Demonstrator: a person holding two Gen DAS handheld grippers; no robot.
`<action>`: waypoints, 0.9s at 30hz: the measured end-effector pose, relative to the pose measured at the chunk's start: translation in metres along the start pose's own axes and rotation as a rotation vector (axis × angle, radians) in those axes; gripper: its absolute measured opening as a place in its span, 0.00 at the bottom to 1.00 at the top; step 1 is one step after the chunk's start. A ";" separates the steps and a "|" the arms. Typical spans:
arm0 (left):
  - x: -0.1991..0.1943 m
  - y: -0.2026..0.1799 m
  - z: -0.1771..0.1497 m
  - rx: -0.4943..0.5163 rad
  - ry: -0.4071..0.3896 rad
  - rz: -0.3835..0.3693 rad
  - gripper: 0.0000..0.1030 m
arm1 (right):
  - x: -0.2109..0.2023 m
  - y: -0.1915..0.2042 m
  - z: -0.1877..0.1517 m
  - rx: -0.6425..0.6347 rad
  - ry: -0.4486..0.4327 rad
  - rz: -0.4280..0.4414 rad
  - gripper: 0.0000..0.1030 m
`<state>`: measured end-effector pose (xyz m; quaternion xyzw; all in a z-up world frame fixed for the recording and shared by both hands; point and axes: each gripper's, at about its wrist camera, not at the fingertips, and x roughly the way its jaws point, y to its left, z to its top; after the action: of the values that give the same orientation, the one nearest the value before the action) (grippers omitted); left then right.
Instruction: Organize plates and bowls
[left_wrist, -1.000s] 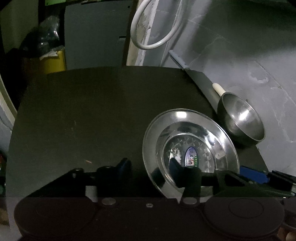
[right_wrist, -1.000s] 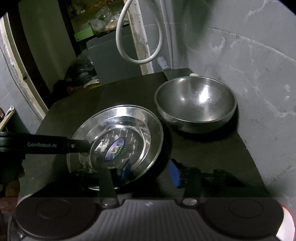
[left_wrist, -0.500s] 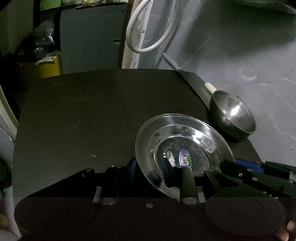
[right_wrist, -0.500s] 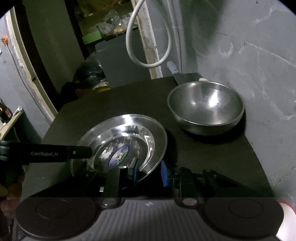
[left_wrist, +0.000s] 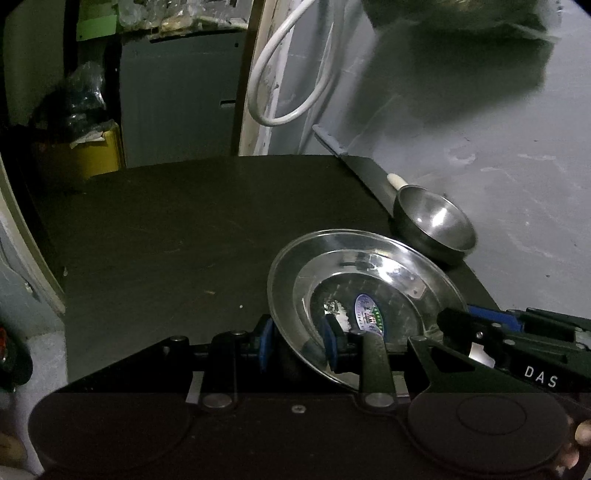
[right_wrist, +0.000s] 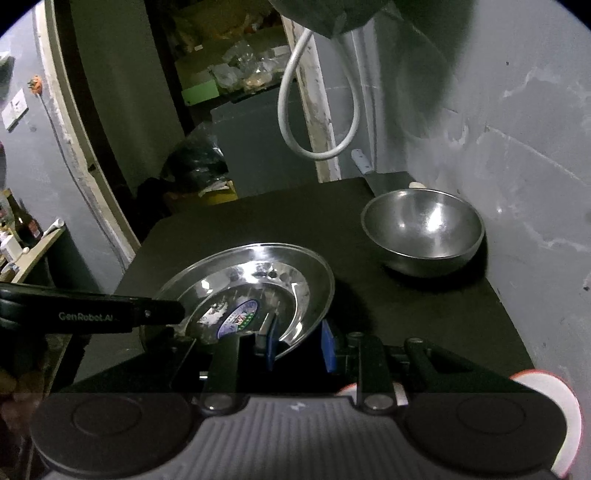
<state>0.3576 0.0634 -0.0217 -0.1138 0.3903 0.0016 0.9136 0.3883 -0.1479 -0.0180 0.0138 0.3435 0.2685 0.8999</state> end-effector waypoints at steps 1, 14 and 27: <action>-0.005 0.000 -0.002 0.007 -0.004 -0.002 0.30 | -0.005 0.003 -0.002 -0.003 -0.005 0.004 0.27; -0.067 0.013 -0.041 0.011 -0.028 -0.020 0.30 | -0.056 0.039 -0.035 -0.030 -0.014 0.059 0.27; -0.090 0.022 -0.068 0.013 0.006 -0.020 0.30 | -0.076 0.061 -0.068 -0.070 0.063 0.087 0.27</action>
<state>0.2442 0.0780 -0.0074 -0.1115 0.3919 -0.0104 0.9132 0.2699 -0.1438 -0.0104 -0.0113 0.3611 0.3195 0.8760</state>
